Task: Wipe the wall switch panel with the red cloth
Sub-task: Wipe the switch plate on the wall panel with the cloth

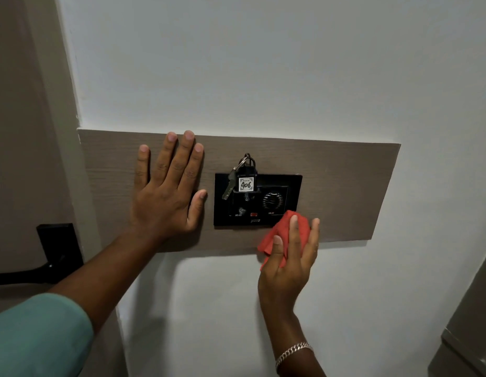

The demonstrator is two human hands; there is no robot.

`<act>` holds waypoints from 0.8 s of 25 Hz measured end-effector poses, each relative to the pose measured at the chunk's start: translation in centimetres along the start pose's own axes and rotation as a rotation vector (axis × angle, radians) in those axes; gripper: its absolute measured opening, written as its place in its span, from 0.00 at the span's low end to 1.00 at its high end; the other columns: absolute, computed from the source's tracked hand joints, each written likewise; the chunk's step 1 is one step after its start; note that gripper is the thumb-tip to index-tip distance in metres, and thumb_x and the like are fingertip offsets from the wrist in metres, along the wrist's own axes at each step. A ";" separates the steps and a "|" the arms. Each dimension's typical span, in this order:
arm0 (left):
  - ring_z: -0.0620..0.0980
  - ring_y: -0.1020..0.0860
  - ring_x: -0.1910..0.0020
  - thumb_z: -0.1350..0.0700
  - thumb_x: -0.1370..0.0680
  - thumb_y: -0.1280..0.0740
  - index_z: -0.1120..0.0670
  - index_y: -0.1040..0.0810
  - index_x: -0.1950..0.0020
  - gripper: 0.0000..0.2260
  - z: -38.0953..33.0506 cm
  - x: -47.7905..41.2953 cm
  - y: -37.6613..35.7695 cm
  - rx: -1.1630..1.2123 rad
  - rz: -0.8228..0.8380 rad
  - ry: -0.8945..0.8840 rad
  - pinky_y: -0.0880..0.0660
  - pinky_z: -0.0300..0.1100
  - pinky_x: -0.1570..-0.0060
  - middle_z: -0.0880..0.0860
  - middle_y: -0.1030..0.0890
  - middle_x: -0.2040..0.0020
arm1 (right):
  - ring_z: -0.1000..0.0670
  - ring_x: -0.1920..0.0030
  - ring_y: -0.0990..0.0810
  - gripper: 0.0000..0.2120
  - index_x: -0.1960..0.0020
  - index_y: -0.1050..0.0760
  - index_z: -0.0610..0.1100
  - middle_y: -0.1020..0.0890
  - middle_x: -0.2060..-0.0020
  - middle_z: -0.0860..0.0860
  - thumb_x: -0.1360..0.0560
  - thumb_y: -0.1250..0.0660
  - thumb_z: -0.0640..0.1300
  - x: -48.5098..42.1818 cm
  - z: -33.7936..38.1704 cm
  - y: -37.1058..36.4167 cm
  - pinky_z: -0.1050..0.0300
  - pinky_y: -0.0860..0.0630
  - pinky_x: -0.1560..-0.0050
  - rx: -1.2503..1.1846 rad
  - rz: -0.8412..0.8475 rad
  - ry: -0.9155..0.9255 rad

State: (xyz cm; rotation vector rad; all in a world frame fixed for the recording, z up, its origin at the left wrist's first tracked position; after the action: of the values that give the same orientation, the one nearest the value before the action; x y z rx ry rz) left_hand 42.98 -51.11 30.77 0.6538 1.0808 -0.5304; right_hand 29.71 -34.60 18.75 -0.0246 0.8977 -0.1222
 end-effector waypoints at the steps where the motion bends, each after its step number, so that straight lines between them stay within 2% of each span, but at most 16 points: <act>1: 0.58 0.48 0.21 0.45 0.22 0.45 0.57 0.47 0.21 0.32 -0.1 0.0 0.1 0.005 -0.001 0.004 0.52 0.62 0.25 0.58 0.45 0.21 | 0.40 0.22 0.40 0.22 0.26 0.36 0.51 0.41 0.22 0.45 0.19 0.40 0.45 -0.5 1.4 0.0 0.40 0.31 0.29 -0.043 -0.026 0.046; 4: 0.58 0.48 0.21 0.46 0.22 0.44 0.57 0.47 0.21 0.32 -0.1 -0.1 0.3 0.020 0.007 0.003 0.51 0.62 0.25 0.58 0.46 0.21 | 0.39 0.21 0.42 0.22 0.27 0.34 0.48 0.39 0.23 0.39 0.20 0.37 0.44 -1.5 6.5 -2.2 0.36 0.36 0.25 -0.057 0.056 0.296; 7: 0.58 0.47 0.22 0.46 0.22 0.44 0.57 0.46 0.21 0.32 0.0 -0.1 0.3 0.026 0.011 0.001 0.50 0.63 0.25 0.58 0.45 0.21 | 0.38 0.21 0.44 0.22 0.27 0.33 0.47 0.39 0.24 0.38 0.20 0.38 0.49 -1.4 6.4 -3.6 0.40 0.43 0.22 0.133 0.092 0.400; 10: 0.58 0.47 0.22 0.46 0.22 0.44 0.57 0.45 0.21 0.32 -0.1 0.0 0.3 0.031 0.012 0.006 0.49 0.63 0.26 0.58 0.44 0.21 | 0.36 0.21 0.44 0.22 0.27 0.33 0.46 0.40 0.23 0.38 0.19 0.38 0.47 -1.6 4.8 -3.1 0.34 0.42 0.23 0.117 0.104 0.427; 13: 0.58 0.47 0.21 0.46 0.22 0.44 0.57 0.45 0.21 0.32 0.0 0.0 0.3 0.032 0.020 0.007 0.49 0.63 0.26 0.58 0.44 0.21 | 0.35 0.22 0.42 0.20 0.29 0.30 0.45 0.37 0.25 0.36 0.20 0.36 0.44 -1.9 6.2 -3.5 0.37 0.42 0.23 0.038 0.081 0.372; 18: 0.58 0.47 0.22 0.46 0.22 0.44 0.58 0.44 0.21 0.32 0.0 0.0 0.2 0.028 0.011 0.009 0.48 0.63 0.26 0.58 0.43 0.21 | 0.36 0.23 0.41 0.21 0.28 0.32 0.50 0.37 0.26 0.40 0.20 0.34 0.44 -1.5 4.2 -2.6 0.33 0.35 0.27 0.231 0.216 0.714; 20: 0.57 0.47 0.21 0.46 0.22 0.43 0.57 0.44 0.21 0.32 0.0 0.0 0.2 0.030 0.006 0.014 0.48 0.63 0.26 0.58 0.43 0.21 | 0.36 0.22 0.41 0.22 0.29 0.31 0.49 0.37 0.25 0.40 0.22 0.33 0.40 -2.5 3.5 -1.3 0.32 0.35 0.27 0.163 0.213 0.648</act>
State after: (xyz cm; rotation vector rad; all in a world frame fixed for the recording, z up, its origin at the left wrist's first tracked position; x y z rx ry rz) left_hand 43.14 -50.98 30.84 0.6872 1.0855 -0.5388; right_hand 30.82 -35.72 22.97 0.2757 1.5274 0.0004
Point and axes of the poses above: each hand's wrist, its own x-axis away from the middle knuckle, its own y-axis out of the back of the hand, z = x × y, the point moved 6 cm from there along -x, towards the middle knuckle
